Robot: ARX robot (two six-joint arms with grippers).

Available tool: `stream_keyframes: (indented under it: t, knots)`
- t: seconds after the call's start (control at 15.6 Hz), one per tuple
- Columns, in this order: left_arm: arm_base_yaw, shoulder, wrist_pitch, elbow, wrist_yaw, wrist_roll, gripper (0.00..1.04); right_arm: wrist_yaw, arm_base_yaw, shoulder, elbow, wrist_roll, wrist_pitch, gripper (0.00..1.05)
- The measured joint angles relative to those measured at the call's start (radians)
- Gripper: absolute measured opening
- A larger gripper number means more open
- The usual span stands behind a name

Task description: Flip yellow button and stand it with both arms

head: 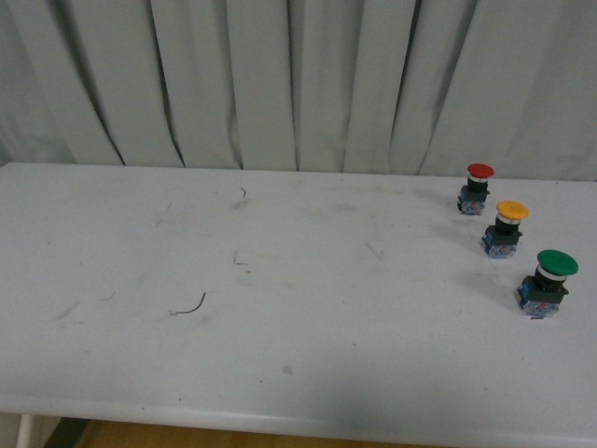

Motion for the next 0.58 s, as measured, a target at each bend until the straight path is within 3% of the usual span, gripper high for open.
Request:
stream_keyframes:
  t: [0.06,0.32,0.58]
  knots:
    - [0.0,0.0,0.0,0.0,0.0,0.0,0.98,0.0,0.0,0.0,0.0,0.0,0.0,0.02]
    - [0.0,0.0,0.0,0.0,0.0,0.0,0.98,0.0,0.0,0.0,0.0,0.0,0.0,0.35]
    - [0.0,0.0,0.0,0.0,0.0,0.0,0.98,0.0,0.0,0.0,0.0,0.0,0.0,0.81]
